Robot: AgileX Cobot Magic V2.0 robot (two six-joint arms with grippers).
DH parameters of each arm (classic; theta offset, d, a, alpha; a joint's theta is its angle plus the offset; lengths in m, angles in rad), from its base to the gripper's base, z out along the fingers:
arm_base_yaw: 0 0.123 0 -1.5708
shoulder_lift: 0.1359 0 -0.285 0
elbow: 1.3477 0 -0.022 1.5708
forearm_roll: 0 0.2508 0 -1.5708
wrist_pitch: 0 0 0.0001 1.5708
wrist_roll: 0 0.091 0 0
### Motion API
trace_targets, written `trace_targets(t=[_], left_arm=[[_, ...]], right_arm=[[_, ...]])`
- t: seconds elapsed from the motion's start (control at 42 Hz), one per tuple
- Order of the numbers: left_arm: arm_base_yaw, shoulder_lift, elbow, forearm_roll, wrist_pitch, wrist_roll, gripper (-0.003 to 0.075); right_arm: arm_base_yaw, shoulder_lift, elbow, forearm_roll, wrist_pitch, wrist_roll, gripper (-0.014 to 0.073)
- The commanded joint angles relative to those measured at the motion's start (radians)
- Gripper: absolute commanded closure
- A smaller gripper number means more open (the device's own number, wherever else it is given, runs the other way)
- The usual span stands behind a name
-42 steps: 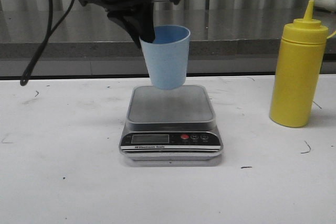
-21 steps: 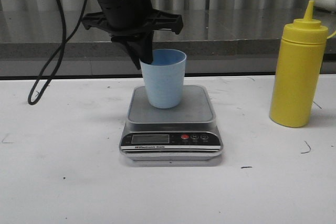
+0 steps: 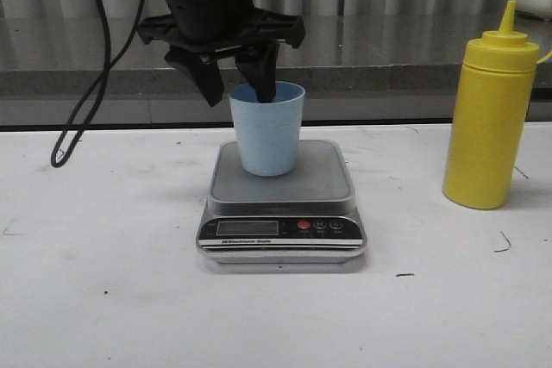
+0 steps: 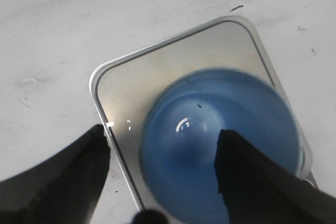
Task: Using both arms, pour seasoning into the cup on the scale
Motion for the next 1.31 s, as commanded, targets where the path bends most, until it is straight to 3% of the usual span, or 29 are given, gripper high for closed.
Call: trace_targets(t=[0.0, 0.286, 1.0, 1.286], left_arm=[[-0.005, -0.126, -0.037, -0.01, -0.006, 0.016, 0.0281], [-0.005, -0.378, 0.083, -0.006, 0.005, 0.066, 0.0281], [-0.004, -1.105, 0.739, 0.042, -0.077, 0.066, 0.0281], [-0.004, -1.256, 0.844, 0.042, -0.083, 0.066, 0.0281]], right_arm=[[-0.005, 0.005, -0.035, -0.011, -0.06, -0.01, 0.0023], [-0.005, 0.005, -0.035, -0.011, -0.06, -0.01, 0.0023], [-0.005, 0.005, -0.035, -0.011, -0.06, -0.01, 0.0023], [-0.005, 0.005, -0.035, -0.011, -0.06, -0.01, 0.0023]])
